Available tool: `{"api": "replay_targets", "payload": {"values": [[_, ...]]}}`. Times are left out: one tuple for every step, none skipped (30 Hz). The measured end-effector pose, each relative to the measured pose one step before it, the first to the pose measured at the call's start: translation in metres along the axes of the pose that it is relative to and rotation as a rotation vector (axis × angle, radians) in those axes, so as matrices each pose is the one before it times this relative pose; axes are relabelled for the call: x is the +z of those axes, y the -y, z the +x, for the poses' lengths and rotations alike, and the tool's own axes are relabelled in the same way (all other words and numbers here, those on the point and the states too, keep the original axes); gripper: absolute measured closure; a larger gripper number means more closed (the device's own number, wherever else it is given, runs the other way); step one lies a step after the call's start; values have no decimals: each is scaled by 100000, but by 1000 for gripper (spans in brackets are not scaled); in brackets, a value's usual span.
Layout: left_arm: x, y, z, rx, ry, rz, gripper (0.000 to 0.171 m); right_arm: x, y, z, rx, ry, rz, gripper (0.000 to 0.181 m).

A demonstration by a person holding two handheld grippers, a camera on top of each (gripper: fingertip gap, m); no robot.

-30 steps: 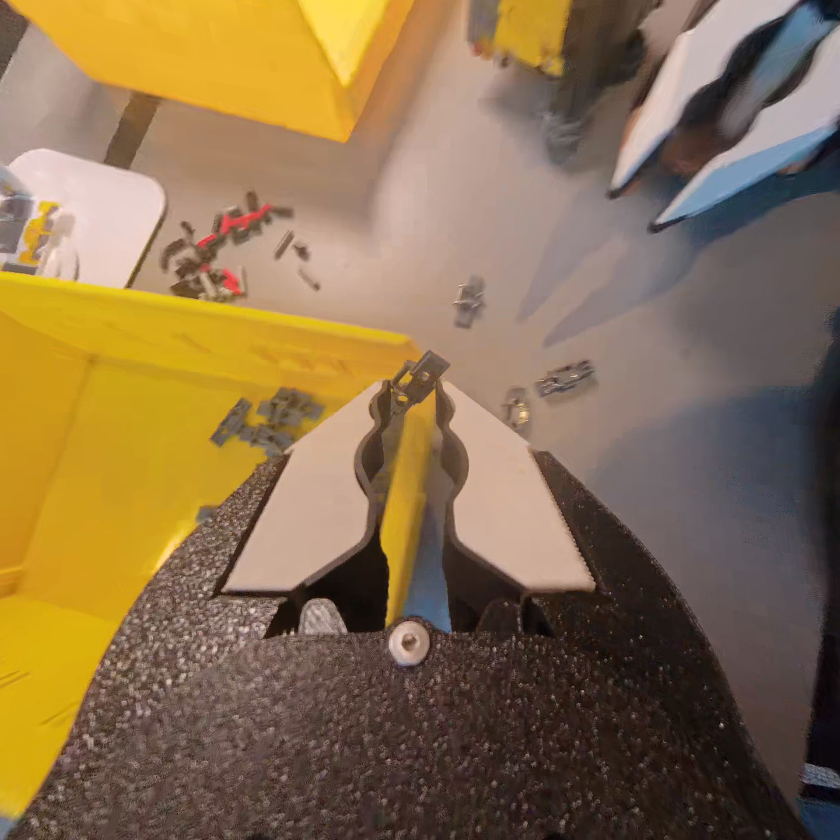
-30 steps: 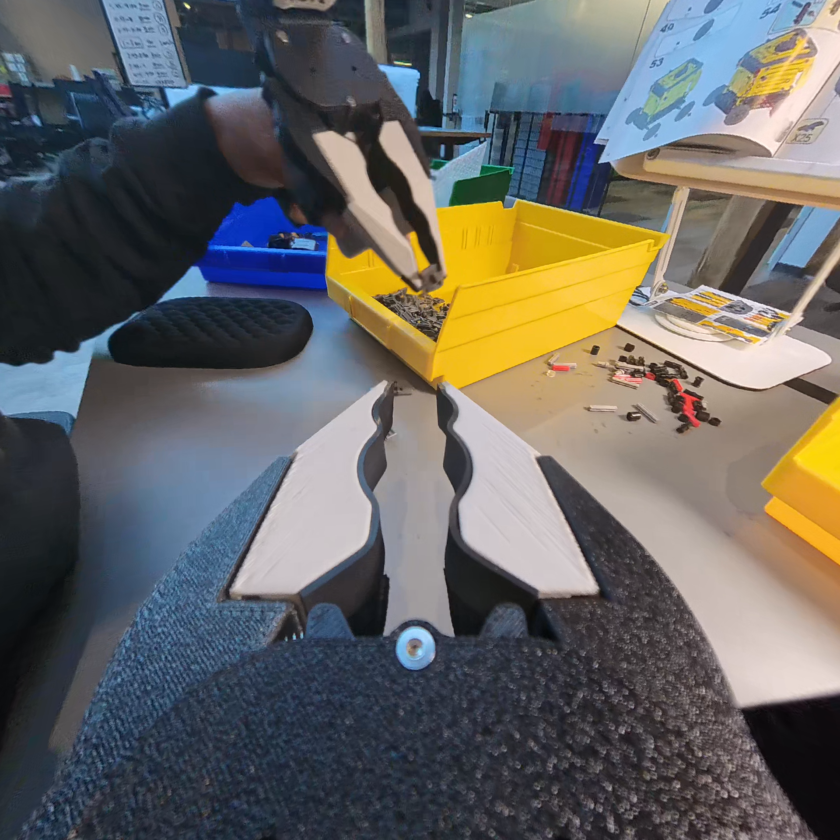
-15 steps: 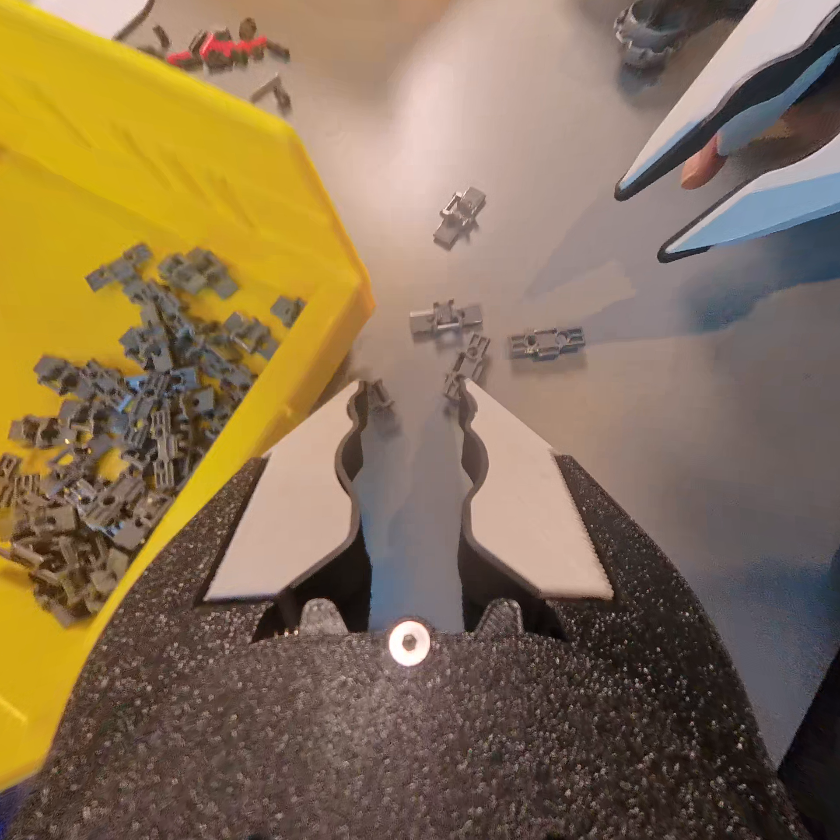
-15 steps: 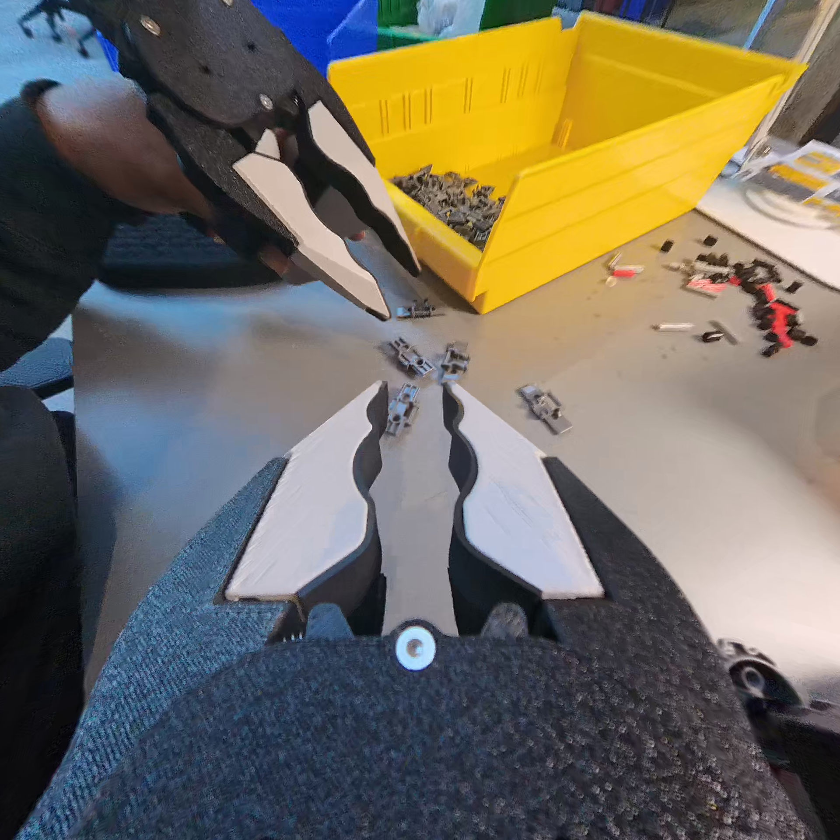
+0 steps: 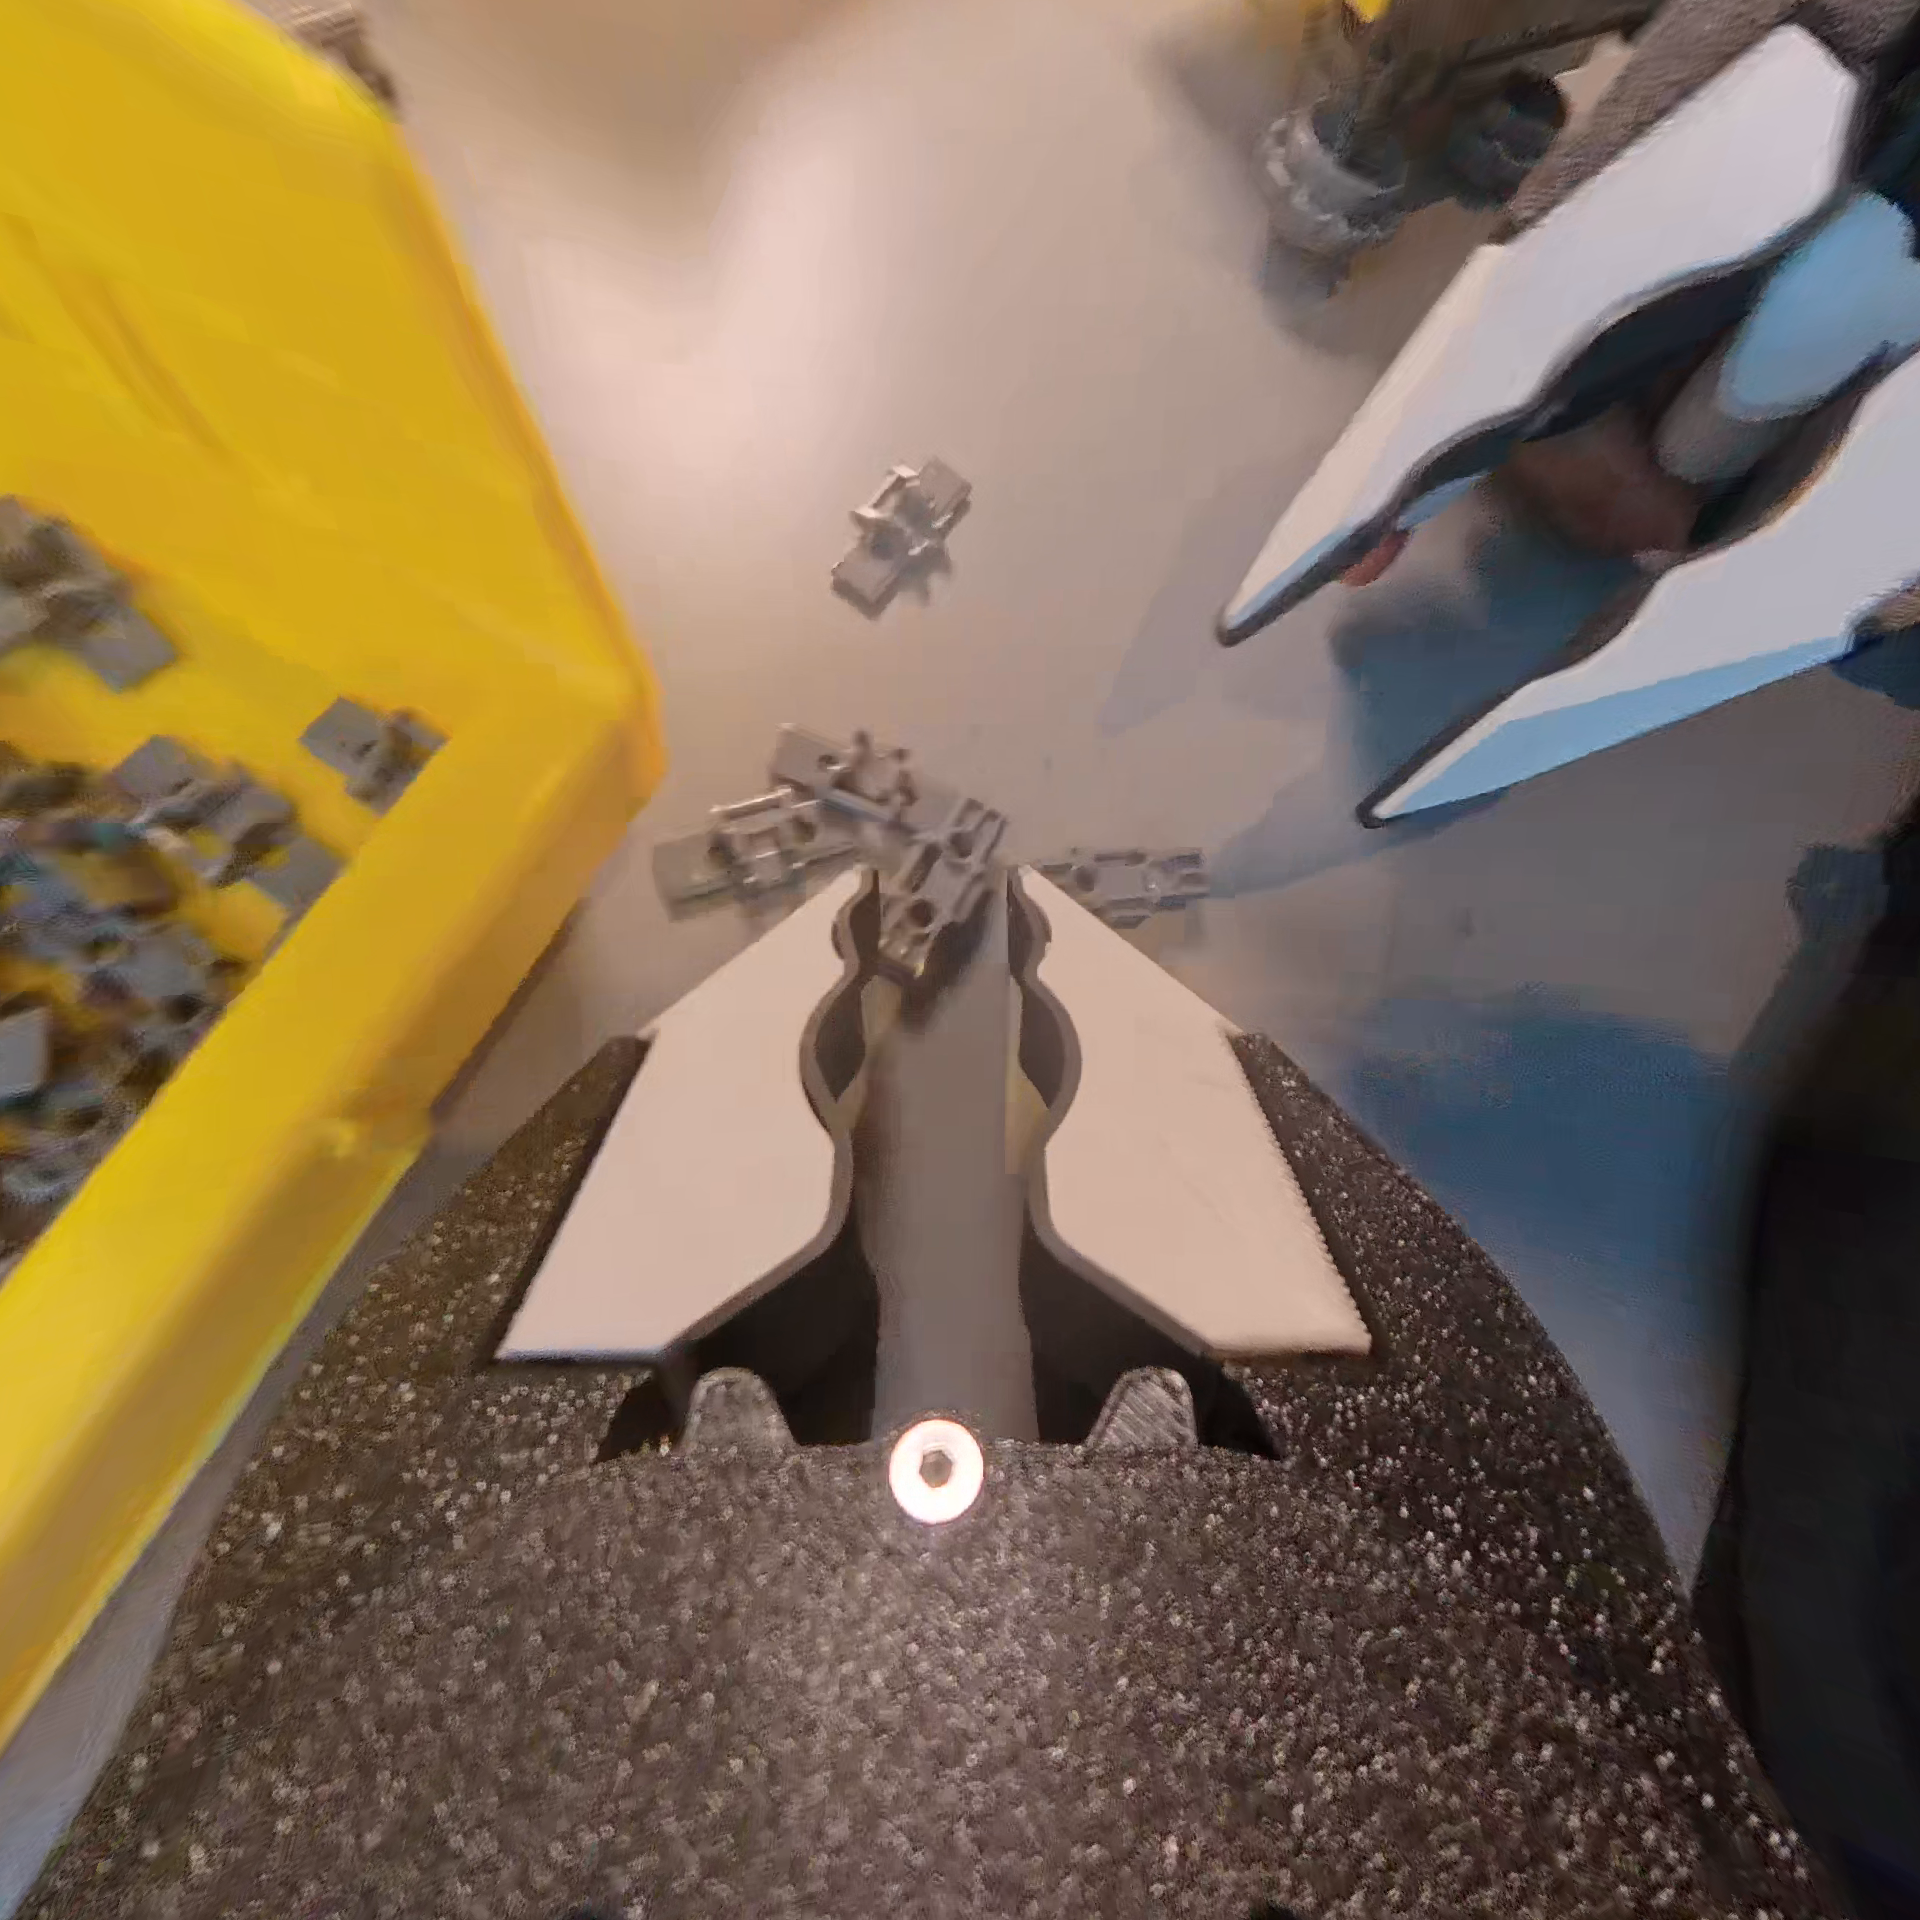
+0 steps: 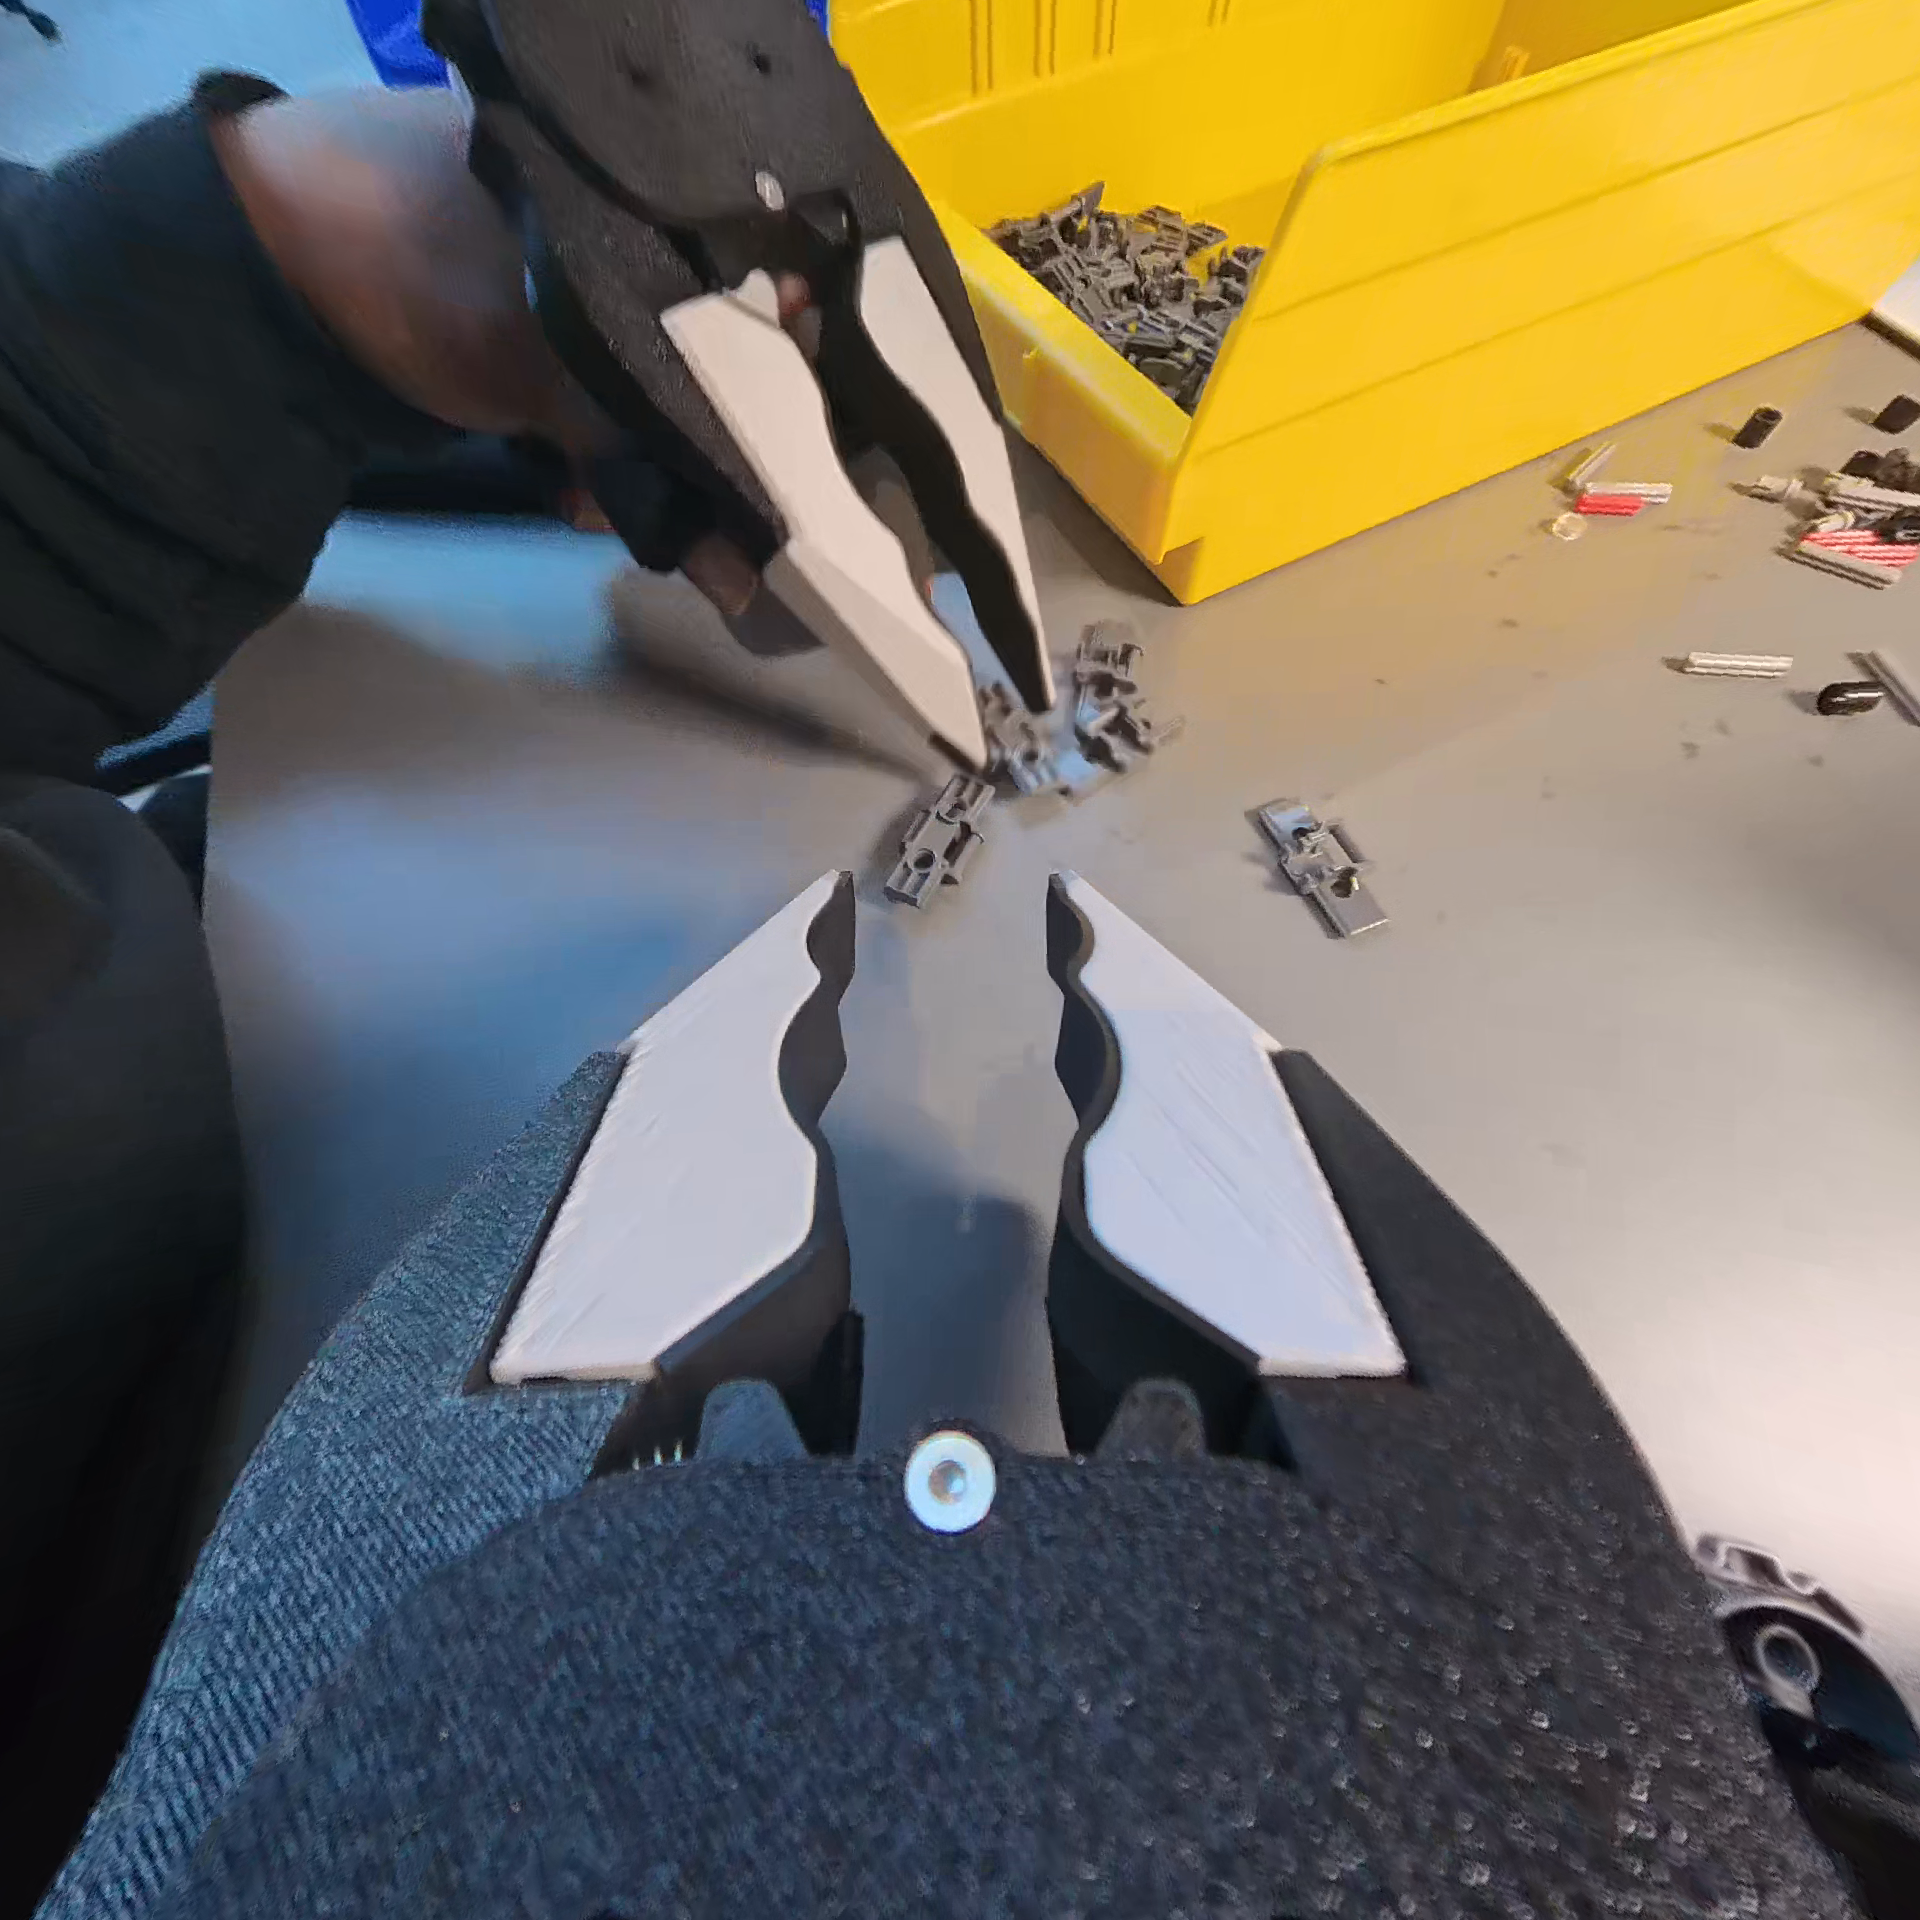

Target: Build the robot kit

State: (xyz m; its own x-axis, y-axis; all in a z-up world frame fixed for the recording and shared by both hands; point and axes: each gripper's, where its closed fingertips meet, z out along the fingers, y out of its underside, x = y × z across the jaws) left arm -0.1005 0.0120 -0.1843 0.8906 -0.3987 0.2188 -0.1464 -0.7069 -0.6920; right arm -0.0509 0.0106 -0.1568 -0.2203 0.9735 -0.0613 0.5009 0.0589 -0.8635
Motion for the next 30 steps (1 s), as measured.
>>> {"api": "replay_targets", "payload": {"values": [[284,224,788,559,-3389,57,149,-181,302,-18,283,1693,1908,144],[-105,454,196,302,252,1326,150,-191,314,-12,111,1131,1729,144],[-591,809,-84,449,1910,3413,150,-225,234,1,76,489,937,144],[-1016,1144,-206,721,2210,5257,150,-290,202,-42,-482,134,827,144],[-1302,1373,-596,1017,4095,6335,152,-340,235,-66,-1102,-274,1557,144],[-1401,1372,-1124,1477,6317,5677,152,-347,220,-82,-1129,-445,1907,144],[-1289,1131,-1683,1959,8260,3457,153,-305,162,-129,-812,-218,1992,144],[-911,769,-2154,2380,9432,664,157,-259,161,-152,-333,-130,2376,144],[-303,270,-2018,2738,7014,-2425,157,-171,211,-152,409,-117,2561,145],[314,-198,-1493,1870,2765,-5353,155,-85,247,-200,1130,173,2292,145],[706,-393,-1164,841,919,-6918,151,-41,322,-232,1320,217,2127,145],[905,-356,-1065,1692,1396,-6776,148,-29,385,-178,1027,-382,2199,145],[1040,-544,-835,2511,1005,-7683,148,-56,405,-119,584,-928,2186,145],[1138,-822,-378,2676,-1142,-9484,144,-66,376,-97,284,-1064,1964,145],[1137,-688,-321,3434,-856,-8290,139,-57,299,-47,299,-1206,1606,145],[1068,-461,-447,3733,370,-5825,140,-67,130,-125,40,-559,576,145],[989,-509,-262,2566,-945,-5315,141,-88,61,-33,-391,-679,105,145],[845,-426,-174,1210,-1557,-4187,142,-157,115,182,-182,-1798,450,145],[605,-181,-167,624,-1392,-1797,143,-176,61,183,98,-1402,169,145],[261,85,173,-301,-3423,486,146,-183,-8,122,441,-666,-162,145],[-23,299,305,-1116,-3897,1993,151,-171,-32,152,666,-592,-326,145],[20,-111,-52,-359,-1146,-398,155,-138,-55,168,716,-535,-434,145],[27,-146,-137,171,-200,-439,156,-110,-48,156,804,-383,-533,145],[-16,42,58,388,-1303,839,156,-80,-31,160,863,-341,-390,145],[-87,77,61,813,-845,979,157,-19,7,148,882,-219,-216,145],[-188,88,-36,1120,325,1094,164,10,70,129,741,-160,-12,145],[-373,124,3,1105,867,1185,164,61,113,133,552,-210,154,145],[-685,341,106,1492,1332,2441,165,76,187,99,411,-209,333,145],[-1040,680,358,1446,934,4419,165,81,279,32,90,-55,720,145],[-1354,986,940,1318,-1493,6438,165,64,359,-20,-371,-27,1152,145]]}}
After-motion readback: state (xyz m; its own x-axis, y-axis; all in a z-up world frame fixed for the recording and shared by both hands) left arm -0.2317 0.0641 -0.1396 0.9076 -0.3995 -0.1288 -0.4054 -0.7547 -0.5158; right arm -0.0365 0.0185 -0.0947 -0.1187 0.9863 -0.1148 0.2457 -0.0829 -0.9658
